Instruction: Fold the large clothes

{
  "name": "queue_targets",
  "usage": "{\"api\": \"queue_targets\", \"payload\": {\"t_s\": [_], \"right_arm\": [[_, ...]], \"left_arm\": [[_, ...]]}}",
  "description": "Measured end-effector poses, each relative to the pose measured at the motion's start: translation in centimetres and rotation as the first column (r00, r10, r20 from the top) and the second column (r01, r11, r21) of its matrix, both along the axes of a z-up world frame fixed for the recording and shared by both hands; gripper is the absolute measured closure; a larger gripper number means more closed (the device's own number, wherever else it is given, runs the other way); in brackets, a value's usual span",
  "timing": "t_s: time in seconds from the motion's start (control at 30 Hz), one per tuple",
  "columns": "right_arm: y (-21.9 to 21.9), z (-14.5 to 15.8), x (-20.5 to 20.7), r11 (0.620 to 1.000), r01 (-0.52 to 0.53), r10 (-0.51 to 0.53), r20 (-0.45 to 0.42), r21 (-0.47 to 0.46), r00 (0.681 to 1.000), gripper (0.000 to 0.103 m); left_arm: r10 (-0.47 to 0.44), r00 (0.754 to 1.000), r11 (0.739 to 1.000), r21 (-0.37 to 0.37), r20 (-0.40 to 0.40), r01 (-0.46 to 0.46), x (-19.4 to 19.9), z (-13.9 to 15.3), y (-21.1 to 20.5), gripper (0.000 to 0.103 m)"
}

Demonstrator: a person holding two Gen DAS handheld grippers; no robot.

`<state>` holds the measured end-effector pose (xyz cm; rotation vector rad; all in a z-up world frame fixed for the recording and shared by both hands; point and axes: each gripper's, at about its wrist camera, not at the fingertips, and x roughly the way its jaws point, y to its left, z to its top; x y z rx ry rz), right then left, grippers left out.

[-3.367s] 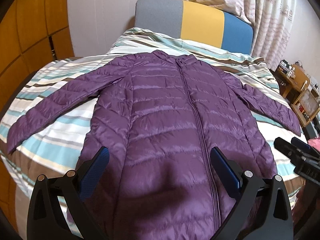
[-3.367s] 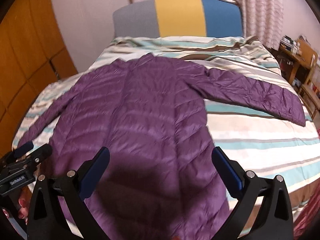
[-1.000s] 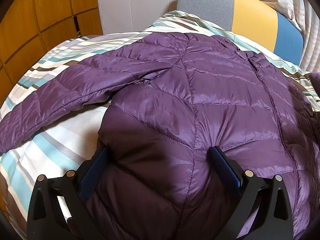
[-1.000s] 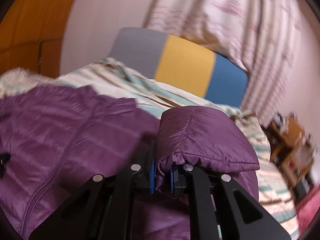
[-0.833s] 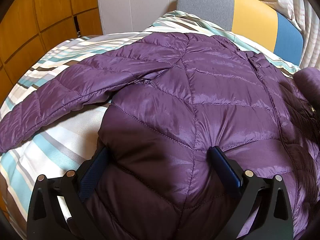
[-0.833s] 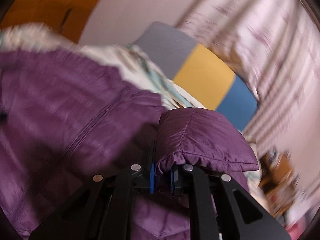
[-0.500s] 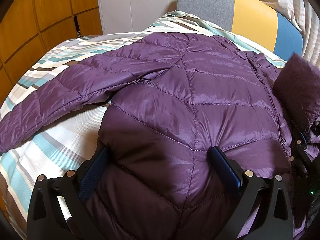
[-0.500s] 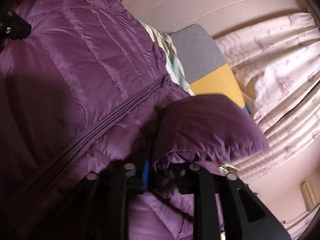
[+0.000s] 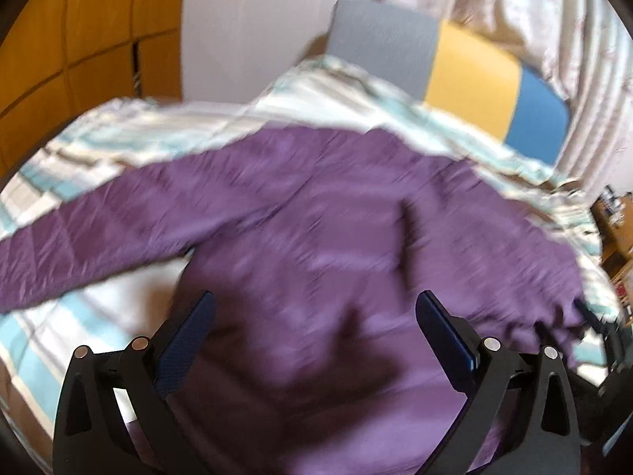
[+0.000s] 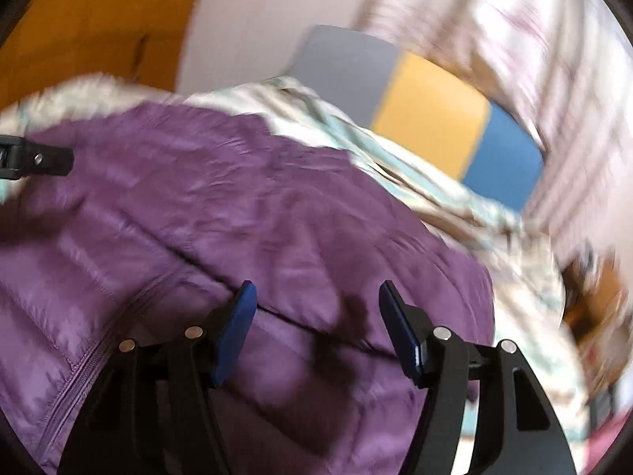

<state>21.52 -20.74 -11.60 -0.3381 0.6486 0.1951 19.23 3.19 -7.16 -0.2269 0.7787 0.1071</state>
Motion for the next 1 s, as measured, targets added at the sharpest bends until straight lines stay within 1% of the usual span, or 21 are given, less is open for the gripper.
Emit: {"api": "queue_targets", "payload": {"t_s": [0.03,0.1,0.17,0.2,0.23,0.27,0.3,0.33,0.37,0.4,0.43,0.47,0.5,0.57,0.63,0.67,0.73,0.77,0.87,0.93,1.0], "right_arm": [[-1.9,0.1,0.2,0.997,0.058,-0.058,0.004,0.049,0.998,0.036],[-4.0,0.3,0.5,0.984,0.137,-0.139,0.006,0.116,0.990,0.032],[-5.7,0.5,0.9,0.964,0.207,-0.211,0.005,0.165,0.977,0.032],[-6.1,0.8,1.0,0.956,0.230,-0.235,0.005,0.182,0.972,0.032],[-7.1,0.6,1.2,0.944,0.259,-0.265,0.006,0.204,0.964,0.032],[-7.7,0.5,1.1,0.935,0.277,-0.285,0.004,0.222,0.958,0.032],[-7.8,0.8,1.1,0.928,0.290,-0.299,0.004,0.234,0.954,0.032],[-8.5,0.7,1.4,0.917,0.312,-0.323,0.002,0.250,0.947,0.032],[-9.4,1.0,0.4,0.909,0.325,-0.337,0.002,0.262,0.941,0.032],[-9.4,1.0,-0.2,0.901,0.335,-0.349,0.001,0.274,0.937,0.032],[-10.1,0.9,0.0,0.891,0.349,-0.364,-0.005,0.291,0.931,0.032],[-10.1,1.3,-1.1,0.884,0.358,-0.374,-0.006,0.301,0.927,0.032],[-10.6,1.3,-1.3,0.874,0.368,-0.385,-0.010,0.318,0.923,0.032],[-11.3,1.4,-1.8,0.858,0.382,-0.399,-0.024,0.343,0.917,0.032],[-11.8,1.6,-1.7,0.847,0.397,-0.406,-0.051,0.353,0.912,0.032],[-11.7,1.8,-2.7,0.847,0.393,-0.400,-0.057,0.359,0.915,0.033],[-11.8,2.4,-2.0,0.851,0.377,-0.381,-0.064,0.366,0.922,0.036],[-11.5,2.6,-1.8,0.852,0.371,-0.374,-0.068,0.370,0.925,0.040],[-11.3,2.6,1.1,0.851,0.361,-0.343,-0.118,0.382,0.932,0.050],[-11.3,2.0,3.3,0.855,0.362,-0.332,-0.143,0.373,0.932,0.052],[-11.6,0.9,5.9,0.855,0.378,-0.332,-0.186,0.355,0.925,0.055]], "left_arm": [[-0.024,1.000,1.000,0.019,0.014,0.024,0.7,0.5,-1.3,0.003],[-0.066,0.998,0.997,0.041,0.004,0.066,2.2,0.8,-3.3,0.003],[-0.111,0.994,0.992,0.061,-0.003,0.111,4.2,0.4,-5.7,0.003],[-0.122,0.993,0.990,0.071,-0.006,0.122,4.8,0.1,-6.4,0.006],[-0.135,0.991,0.986,0.096,-0.015,0.135,5.9,-0.4,-7.4,0.012],[-0.141,0.990,0.982,0.123,-0.028,0.143,6.7,-0.7,-7.9,0.025],[-0.146,0.988,0.977,0.150,-0.050,0.152,7.5,-1.5,-8.3,0.034],[-0.157,0.984,0.972,0.165,-0.089,0.170,8.5,-2.5,-8.7,0.039],[-0.159,0.980,0.970,0.164,-0.122,0.177,9.2,-3.3,-8.6,0.051],[-0.156,0.978,0.972,0.155,-0.139,0.177,9.4,-3.9,-8.4,0.059],[-0.145,0.980,0.976,0.144,-0.137,0.165,9.4,-4.3,-7.8,0.060],[-0.124,0.984,0.977,0.158,-0.126,0.143,9.4,-4.3,-7.4,0.061],[-0.107,0.987,0.976,0.176,-0.117,0.127,9.2,-4.3,-7.1,0.065],[-0.070,0.992,0.973,0.210,-0.105,0.091,9.0,-4.6,-5.9,0.065],[-0.063,0.993,0.981,0.177,-0.104,0.081,8.6,-5.1,-4.7,0.065],[-0.066,0.993,0.984,0.161,-0.097,0.081,8.5,-5.2,-4.4,0.065],[-0.070,0.994,0.985,0.153,-0.085,0.082,8.2,-5.3,-4.2,0.065],[-0.069,0.994,0.984,0.156,-0.084,0.082,8.4,-5.4,-4.2,0.064],[-0.070,0.994,0.983,0.163,-0.086,0.084,8.1,-5.5,-4.3,0.063],[-0.071,0.994,0.982,0.166,-0.086,0.085,8.0,-5.5,-4.4,0.063],[-0.073,0.993,0.983,0.162,-0.088,0.087,8.1,-5.6,-4.4,0.061]]}}
